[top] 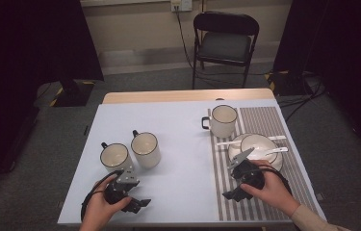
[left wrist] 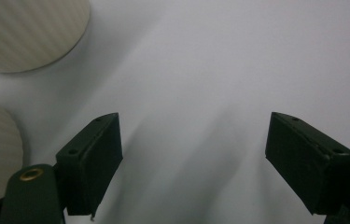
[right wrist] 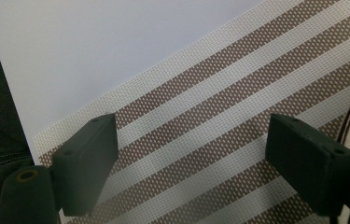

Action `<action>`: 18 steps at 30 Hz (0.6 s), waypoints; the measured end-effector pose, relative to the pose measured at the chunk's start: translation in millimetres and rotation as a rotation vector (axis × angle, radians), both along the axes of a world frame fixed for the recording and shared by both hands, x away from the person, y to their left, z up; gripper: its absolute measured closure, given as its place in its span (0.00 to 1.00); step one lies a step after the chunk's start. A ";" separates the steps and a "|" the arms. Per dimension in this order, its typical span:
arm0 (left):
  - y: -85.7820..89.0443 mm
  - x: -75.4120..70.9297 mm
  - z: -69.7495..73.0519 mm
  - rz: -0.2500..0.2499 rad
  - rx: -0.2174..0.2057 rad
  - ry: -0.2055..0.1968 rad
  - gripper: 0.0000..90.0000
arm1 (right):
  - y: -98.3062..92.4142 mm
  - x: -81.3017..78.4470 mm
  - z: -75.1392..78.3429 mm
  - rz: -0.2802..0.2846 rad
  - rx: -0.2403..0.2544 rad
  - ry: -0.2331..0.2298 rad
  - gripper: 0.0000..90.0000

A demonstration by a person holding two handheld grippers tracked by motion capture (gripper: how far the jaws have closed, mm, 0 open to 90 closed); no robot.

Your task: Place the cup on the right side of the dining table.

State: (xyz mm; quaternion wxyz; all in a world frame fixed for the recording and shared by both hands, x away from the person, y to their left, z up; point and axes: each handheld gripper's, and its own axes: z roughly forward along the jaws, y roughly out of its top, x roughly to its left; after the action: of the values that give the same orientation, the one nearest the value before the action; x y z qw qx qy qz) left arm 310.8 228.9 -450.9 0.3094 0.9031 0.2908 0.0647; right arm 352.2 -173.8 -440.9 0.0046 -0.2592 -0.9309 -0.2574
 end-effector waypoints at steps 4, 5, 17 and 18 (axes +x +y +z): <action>1.0 -0.6 -0.4 0.000 -0.002 -0.001 0.20 | -0.9 -1.9 -0.9 -0.001 -0.003 -0.001 0.18; 1.2 -0.9 -0.3 0.003 -0.006 -0.001 0.20 | -1.3 -3.0 -1.8 -0.001 -0.007 -0.002 0.18; 8.5 -5.0 -0.4 0.001 0.006 -0.002 0.20 | -7.3 -6.7 -6.9 0.009 0.001 -0.018 0.21; 8.9 -5.4 -0.2 0.001 0.008 -0.001 0.20 | -7.9 -7.2 -7.4 0.013 0.000 -0.018 0.21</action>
State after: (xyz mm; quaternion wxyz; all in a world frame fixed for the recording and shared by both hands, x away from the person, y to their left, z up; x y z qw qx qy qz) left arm 305.4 237.8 -451.1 0.3060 0.9040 0.2911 0.0663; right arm 345.0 -181.7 -448.3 -0.0021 -0.2510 -0.9326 -0.2594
